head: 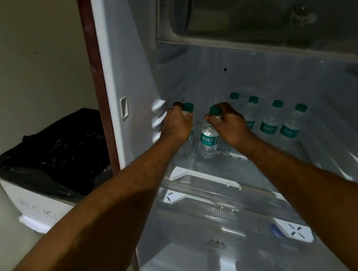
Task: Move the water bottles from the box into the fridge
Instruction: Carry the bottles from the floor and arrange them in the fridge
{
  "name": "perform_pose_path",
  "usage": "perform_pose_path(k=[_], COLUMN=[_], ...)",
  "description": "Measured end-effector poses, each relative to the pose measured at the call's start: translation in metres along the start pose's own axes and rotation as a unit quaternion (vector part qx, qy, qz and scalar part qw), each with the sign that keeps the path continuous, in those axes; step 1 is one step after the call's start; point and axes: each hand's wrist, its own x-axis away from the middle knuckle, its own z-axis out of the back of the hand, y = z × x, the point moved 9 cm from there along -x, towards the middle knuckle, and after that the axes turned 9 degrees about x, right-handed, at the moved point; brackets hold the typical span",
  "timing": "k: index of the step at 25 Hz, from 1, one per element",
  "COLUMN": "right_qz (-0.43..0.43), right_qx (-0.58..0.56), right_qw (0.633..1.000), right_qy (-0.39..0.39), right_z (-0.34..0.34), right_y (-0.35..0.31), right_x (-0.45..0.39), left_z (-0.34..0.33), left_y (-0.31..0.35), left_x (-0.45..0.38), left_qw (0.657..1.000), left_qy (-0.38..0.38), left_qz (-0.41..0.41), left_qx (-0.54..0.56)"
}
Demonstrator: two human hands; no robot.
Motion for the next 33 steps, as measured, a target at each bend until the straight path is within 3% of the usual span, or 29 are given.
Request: perform_pose_path(k=[3,12,18,33], right_qz=[-0.056,-0.113,-0.106,-0.033], right_qx=[-0.161,-0.202,-0.171,-0.082], right_qw=[0.985,0.973,0.979,0.996], right_qy=[-0.002,-0.004,-0.019,-0.014], right_z=[-0.022,-0.07,-0.07,-0.063], right_y=[0.022,0.072,0.069,0.047], right_x=[0.01,0.039,0.045,0.074], left_z=[-0.016,-0.029,-0.02,0.003], left_y=[-0.012,-0.08,-0.079,-0.075], left_x=[0.006,0.029,0.038,0.063], left_qw=[0.999,0.993,0.99,0.995], left_qy=[-0.016,0.016,-0.021,-0.008], left_qz=[-0.013,0.077,0.085,0.076], left_qx=[0.034,0.088,0.109,0.063])
